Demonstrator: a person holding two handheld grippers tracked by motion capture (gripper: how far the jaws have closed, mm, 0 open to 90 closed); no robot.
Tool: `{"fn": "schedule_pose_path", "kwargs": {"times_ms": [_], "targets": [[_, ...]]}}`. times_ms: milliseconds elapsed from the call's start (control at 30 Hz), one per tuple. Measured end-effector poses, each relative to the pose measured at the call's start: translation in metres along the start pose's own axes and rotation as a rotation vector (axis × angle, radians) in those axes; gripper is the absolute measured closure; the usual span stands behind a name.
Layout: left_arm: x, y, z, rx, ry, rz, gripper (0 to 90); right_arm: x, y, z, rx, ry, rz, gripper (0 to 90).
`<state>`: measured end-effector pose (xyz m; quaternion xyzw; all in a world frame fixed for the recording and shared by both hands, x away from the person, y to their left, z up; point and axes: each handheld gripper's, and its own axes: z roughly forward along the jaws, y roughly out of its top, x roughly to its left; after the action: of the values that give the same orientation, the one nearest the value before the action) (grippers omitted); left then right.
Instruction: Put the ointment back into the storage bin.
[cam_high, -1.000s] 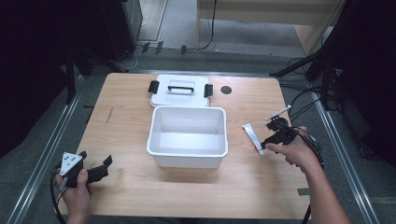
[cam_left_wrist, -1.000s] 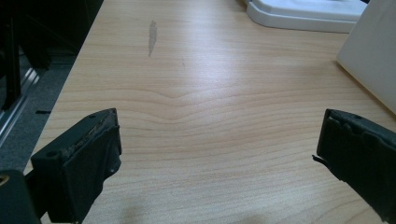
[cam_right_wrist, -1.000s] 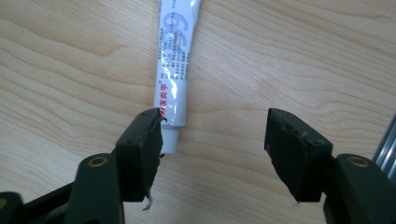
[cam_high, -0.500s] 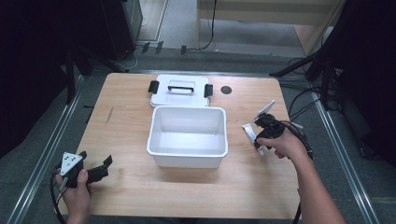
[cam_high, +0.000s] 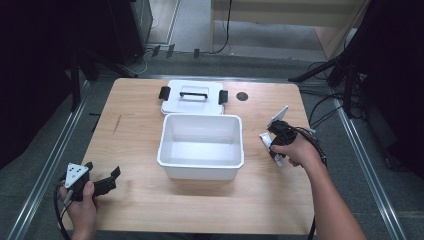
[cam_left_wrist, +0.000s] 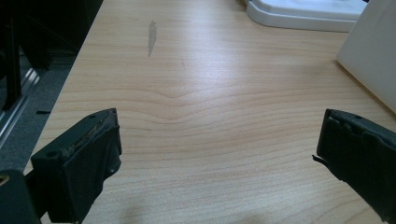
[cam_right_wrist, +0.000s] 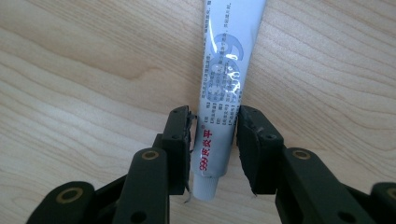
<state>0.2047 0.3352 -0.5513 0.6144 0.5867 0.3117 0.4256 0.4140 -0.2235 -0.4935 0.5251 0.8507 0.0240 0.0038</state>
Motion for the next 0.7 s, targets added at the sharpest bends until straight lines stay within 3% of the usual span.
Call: {"fn": "schedule_pose_path", "kwargs": {"times_ms": [300, 700], "targets": [[-0.0001, 0.0001, 0.0001, 0.002, 0.0, 0.002, 0.2, -0.0009, 0.0051, 0.0051, 0.014, -0.01, 0.017, 69.8], [-0.0007, 0.0001, 0.0004, -0.001, 0.003, 0.0, 0.2, 0.0023, 0.0083, 0.01, 0.009, -0.02, -0.015, 68.7]]}}
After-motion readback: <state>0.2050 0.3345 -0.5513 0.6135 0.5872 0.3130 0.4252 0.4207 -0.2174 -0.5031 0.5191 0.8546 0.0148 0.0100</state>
